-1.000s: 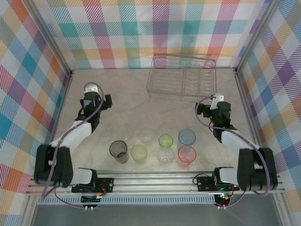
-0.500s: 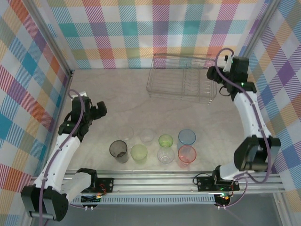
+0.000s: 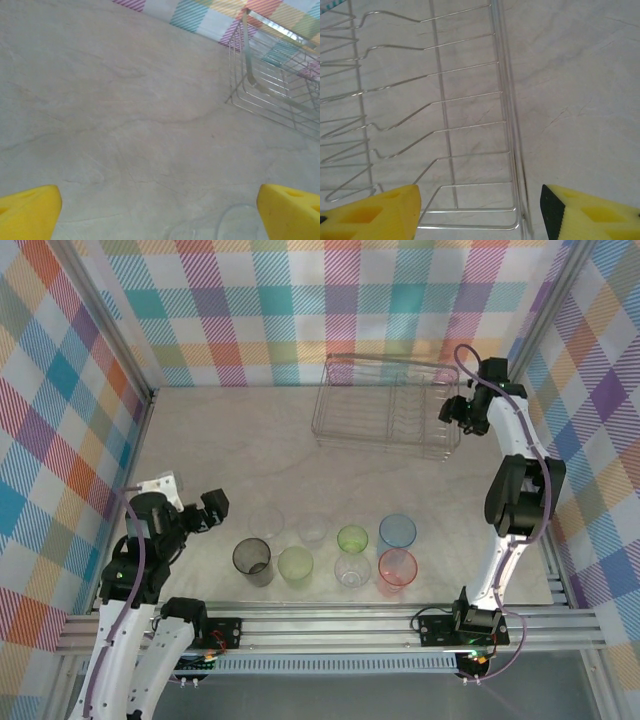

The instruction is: Load the cups into the dish rack

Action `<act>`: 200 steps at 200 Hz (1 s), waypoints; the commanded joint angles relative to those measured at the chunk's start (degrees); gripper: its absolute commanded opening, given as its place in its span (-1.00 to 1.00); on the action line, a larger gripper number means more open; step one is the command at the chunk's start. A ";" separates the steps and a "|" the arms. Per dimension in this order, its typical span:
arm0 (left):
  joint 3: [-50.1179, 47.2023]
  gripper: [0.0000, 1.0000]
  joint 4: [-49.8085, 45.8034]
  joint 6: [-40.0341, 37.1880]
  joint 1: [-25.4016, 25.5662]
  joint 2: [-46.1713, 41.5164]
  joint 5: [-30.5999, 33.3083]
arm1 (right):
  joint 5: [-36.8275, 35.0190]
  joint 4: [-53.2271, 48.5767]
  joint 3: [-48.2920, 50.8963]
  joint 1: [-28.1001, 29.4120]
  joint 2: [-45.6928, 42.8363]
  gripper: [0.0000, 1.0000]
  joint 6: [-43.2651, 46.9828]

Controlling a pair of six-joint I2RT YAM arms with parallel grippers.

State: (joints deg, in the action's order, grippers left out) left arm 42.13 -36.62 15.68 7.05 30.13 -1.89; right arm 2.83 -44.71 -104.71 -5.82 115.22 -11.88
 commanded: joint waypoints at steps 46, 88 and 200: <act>-0.60 0.99 -2.05 2.06 0.26 -0.07 -4.94 | -2.71 -4.18 -8.28 0.07 6.43 0.22 1.76; -0.54 0.99 -3.94 3.21 0.28 0.36 -5.47 | -0.72 -1.41 -7.00 0.14 8.79 0.12 3.09; -1.88 0.99 -1.58 2.86 0.25 2.28 -6.34 | -7.10 -1.74 -3.22 2.34 8.30 -0.75 3.88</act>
State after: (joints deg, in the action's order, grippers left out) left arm 41.32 -39.05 18.26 7.05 32.32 -6.81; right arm -1.34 -45.84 -110.21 -5.34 125.80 -8.32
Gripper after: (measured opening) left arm 0.997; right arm 0.192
